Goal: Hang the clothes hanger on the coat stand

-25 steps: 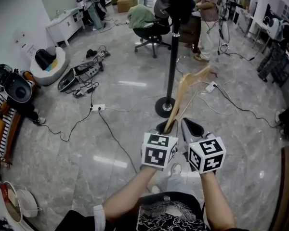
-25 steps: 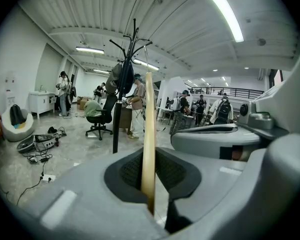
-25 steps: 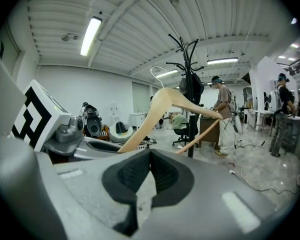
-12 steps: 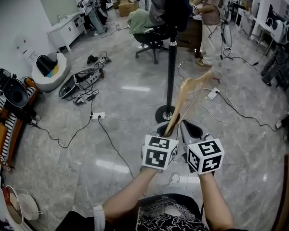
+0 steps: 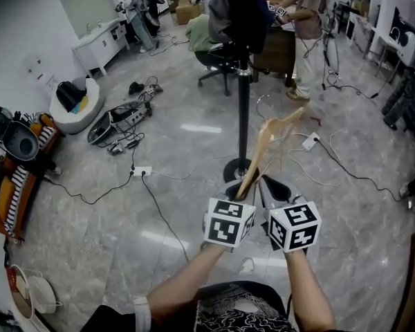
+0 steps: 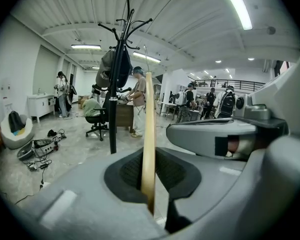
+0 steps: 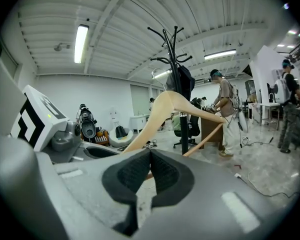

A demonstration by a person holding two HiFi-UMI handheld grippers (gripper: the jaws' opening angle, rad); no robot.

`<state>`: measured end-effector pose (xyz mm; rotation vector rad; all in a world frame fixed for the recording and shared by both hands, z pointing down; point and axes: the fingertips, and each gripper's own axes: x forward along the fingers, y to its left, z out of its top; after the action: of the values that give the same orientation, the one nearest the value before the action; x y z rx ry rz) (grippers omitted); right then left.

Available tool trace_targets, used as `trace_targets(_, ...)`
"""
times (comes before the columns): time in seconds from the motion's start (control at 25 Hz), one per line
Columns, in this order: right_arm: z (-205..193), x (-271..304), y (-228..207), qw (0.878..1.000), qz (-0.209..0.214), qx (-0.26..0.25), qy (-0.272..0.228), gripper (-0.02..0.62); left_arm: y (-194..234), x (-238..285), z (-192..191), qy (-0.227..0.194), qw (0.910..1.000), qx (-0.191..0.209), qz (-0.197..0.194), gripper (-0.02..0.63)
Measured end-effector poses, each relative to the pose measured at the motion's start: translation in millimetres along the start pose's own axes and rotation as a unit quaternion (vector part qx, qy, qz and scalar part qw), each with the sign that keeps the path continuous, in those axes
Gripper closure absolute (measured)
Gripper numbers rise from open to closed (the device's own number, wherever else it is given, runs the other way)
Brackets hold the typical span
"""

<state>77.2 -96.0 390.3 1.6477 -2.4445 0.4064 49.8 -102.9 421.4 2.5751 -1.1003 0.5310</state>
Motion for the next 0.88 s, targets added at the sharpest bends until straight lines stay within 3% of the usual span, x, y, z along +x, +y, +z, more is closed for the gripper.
trace_targets(0.4,19,25,-47,1.0,0.028,-0.005,-0.001,0.595,4,48,28,0.001,0.9997,0.001,0.026,0.563)
trace_targets(0.88,22,36,-79,0.999,0.032,-0.008,0.001,0.595,4,80,39,0.001,0.9995,-0.008,0.032,0.563)
